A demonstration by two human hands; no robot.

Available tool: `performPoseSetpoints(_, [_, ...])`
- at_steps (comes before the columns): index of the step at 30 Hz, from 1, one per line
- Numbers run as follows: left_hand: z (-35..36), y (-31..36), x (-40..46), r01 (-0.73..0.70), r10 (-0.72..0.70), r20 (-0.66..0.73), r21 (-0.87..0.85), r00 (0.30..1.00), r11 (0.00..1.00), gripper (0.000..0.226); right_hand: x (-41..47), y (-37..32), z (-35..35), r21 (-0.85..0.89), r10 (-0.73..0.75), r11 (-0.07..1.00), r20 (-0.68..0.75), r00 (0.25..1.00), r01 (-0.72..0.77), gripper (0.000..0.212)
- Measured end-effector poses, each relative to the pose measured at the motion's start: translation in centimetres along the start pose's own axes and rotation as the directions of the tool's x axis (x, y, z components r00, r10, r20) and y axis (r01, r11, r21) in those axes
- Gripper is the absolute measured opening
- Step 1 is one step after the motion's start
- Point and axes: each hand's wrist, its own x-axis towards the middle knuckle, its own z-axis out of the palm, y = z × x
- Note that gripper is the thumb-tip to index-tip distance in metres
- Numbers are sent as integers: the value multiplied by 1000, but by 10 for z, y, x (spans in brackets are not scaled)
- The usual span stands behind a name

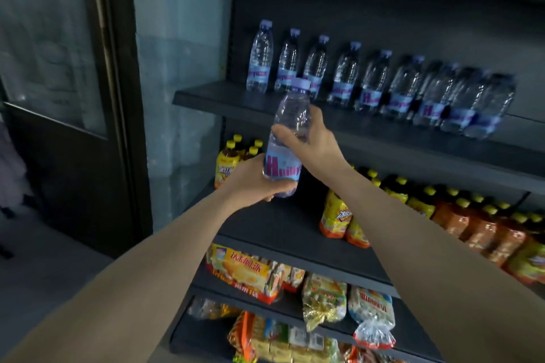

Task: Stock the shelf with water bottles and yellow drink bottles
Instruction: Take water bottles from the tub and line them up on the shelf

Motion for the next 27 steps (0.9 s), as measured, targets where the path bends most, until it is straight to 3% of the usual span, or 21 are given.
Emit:
performPoseSetpoints(4, [-31, 29, 31, -28, 34, -75, 84, 997, 996, 39, 30, -8, -28, -6, -18, 1000, 58, 998, 19, 74])
performPoseSetpoints(10, [-77, 60, 95, -56, 70, -36, 301, 997, 952, 66, 101, -12, -73, -37, -106, 994, -2, 994, 106, 73])
performPoseSetpoints(13, [-94, 52, 128, 37, 1, -96, 395, 995, 918, 71, 137, 2, -90, -63, -98, 994, -58, 994, 94, 75])
performPoseSetpoints(16, [-104, 29, 162, 153, -49, -225, 475, 973, 866, 60, 176, 26, -96, -74, -38, 997, -91, 995, 32, 83])
performPoseSetpoints(20, [-108, -4, 210, 294, -122, -368, 458, 922, 839, 54, 222, 61, -84, -143, 8, 990, -75, 997, -19, 91])
performPoseSetpoints(27, [-106, -38, 279, 422, -214, -414, 518, 885, 744, 55, 284, 97, -44, -171, 60, 983, -44, 997, -67, 98])
